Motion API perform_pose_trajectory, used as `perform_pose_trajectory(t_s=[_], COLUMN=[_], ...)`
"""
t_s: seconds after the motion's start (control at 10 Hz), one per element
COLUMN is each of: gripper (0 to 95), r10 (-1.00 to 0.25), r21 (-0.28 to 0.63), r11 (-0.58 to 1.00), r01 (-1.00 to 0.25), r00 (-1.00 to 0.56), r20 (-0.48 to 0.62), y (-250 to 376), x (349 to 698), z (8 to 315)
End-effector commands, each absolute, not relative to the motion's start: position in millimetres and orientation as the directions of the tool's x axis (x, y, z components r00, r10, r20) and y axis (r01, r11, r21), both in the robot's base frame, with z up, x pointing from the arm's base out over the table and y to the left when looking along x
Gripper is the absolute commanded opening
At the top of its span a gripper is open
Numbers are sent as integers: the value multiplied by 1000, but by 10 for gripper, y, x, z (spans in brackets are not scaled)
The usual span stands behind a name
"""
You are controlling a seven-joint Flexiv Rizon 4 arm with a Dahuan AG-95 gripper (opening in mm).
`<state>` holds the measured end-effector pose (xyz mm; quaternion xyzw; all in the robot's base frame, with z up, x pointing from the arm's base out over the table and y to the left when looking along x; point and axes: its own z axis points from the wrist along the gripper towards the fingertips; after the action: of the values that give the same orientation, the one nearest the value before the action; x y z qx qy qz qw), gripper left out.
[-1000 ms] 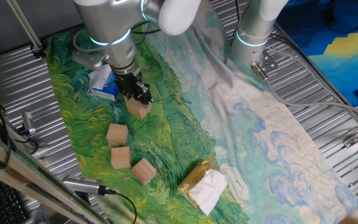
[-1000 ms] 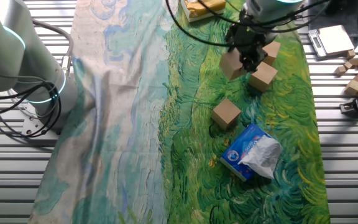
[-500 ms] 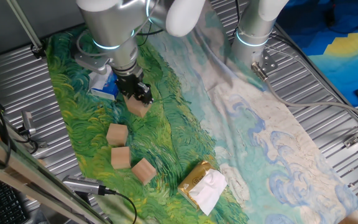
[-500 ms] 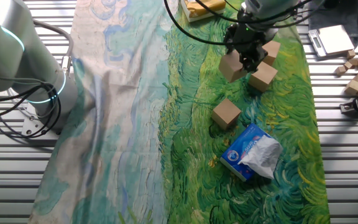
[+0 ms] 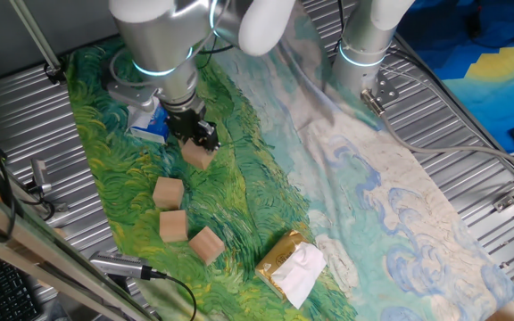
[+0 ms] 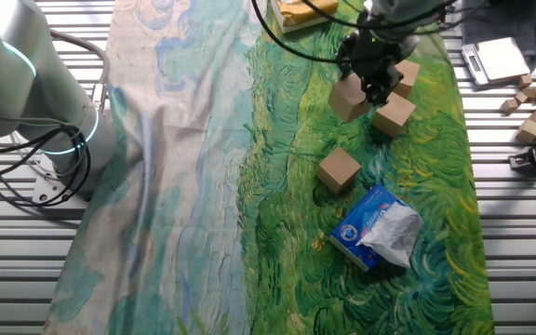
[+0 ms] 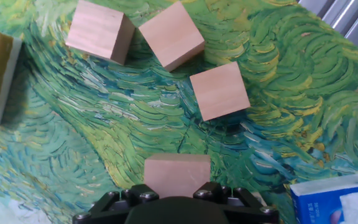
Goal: Stack the blocks in a vertical line of five
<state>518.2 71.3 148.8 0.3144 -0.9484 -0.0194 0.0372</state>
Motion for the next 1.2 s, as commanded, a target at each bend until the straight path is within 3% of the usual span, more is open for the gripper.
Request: perform_pose_trajectory(t_s=[0.1, 1.2], gripper=[0, 0], r10=[-558, -489], r21=[32, 33], r11=[830, 872], r01=[-557, -488], r00=[-827, -871], r20=[72, 52], y=[703, 612], x=[5176, 5175], z=[1489, 1506])
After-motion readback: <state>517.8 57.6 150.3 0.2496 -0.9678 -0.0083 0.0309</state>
